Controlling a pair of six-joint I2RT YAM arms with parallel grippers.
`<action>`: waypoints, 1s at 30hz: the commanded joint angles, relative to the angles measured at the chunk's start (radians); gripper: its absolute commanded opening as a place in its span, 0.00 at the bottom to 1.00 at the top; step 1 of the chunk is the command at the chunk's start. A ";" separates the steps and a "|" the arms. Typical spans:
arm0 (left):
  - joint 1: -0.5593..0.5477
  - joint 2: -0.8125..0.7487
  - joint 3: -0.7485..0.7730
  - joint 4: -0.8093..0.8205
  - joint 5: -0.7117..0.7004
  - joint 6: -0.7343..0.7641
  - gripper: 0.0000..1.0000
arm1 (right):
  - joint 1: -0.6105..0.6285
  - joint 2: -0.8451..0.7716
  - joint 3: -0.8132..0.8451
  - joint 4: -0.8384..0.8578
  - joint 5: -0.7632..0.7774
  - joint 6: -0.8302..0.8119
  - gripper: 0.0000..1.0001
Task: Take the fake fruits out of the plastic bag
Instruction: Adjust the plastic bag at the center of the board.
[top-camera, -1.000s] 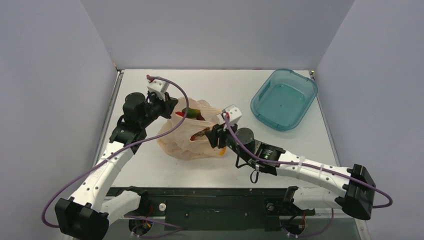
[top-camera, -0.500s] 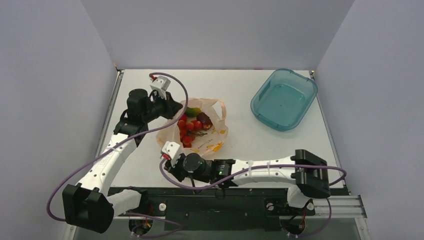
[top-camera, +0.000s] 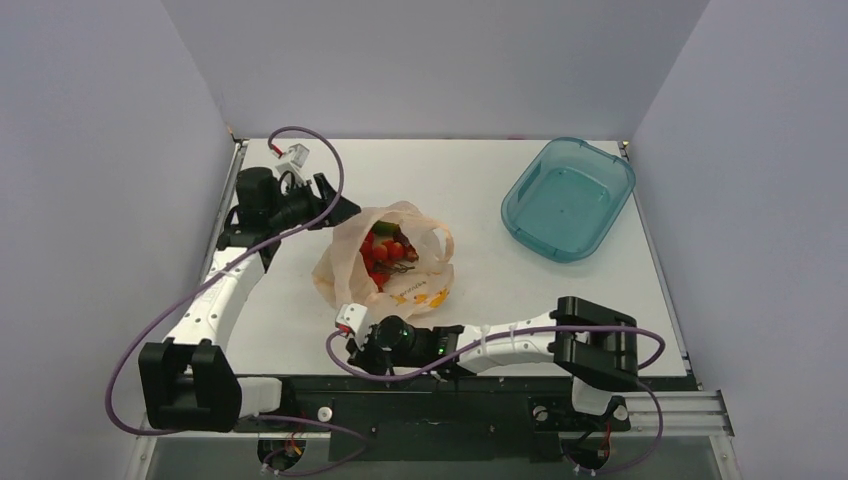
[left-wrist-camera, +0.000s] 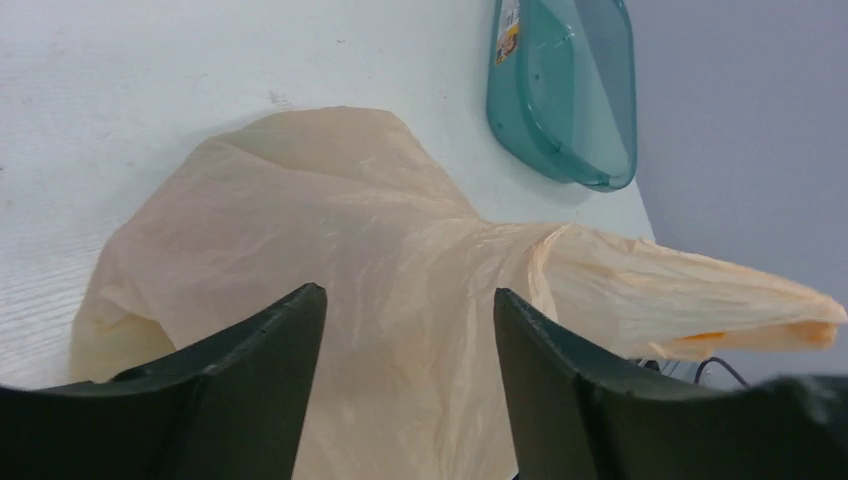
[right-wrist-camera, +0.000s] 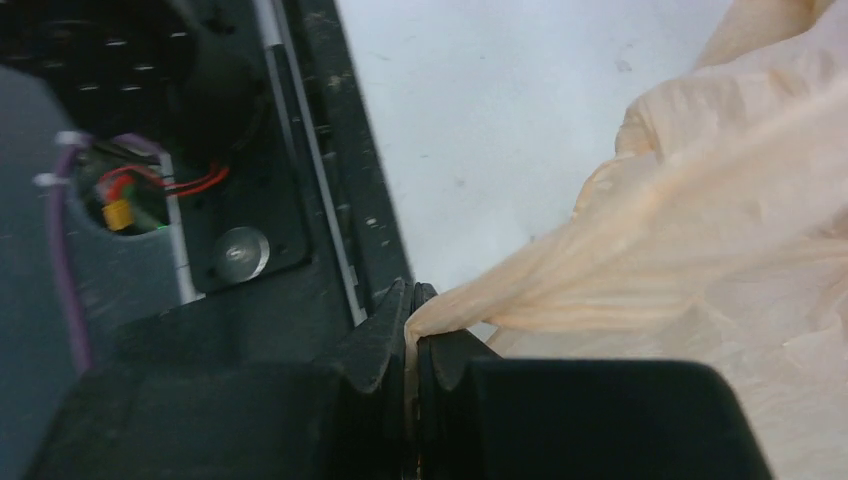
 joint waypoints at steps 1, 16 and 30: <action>0.011 -0.102 0.086 -0.132 -0.026 -0.026 0.66 | -0.003 -0.160 -0.097 0.202 -0.099 0.125 0.00; 0.009 -0.607 -0.195 -0.582 -0.167 -0.182 0.75 | -0.076 -0.166 -0.091 0.386 -0.187 0.270 0.00; 0.007 -0.699 -0.414 -0.518 -0.147 -0.347 0.70 | -0.049 -0.161 0.040 0.206 -0.097 0.295 0.05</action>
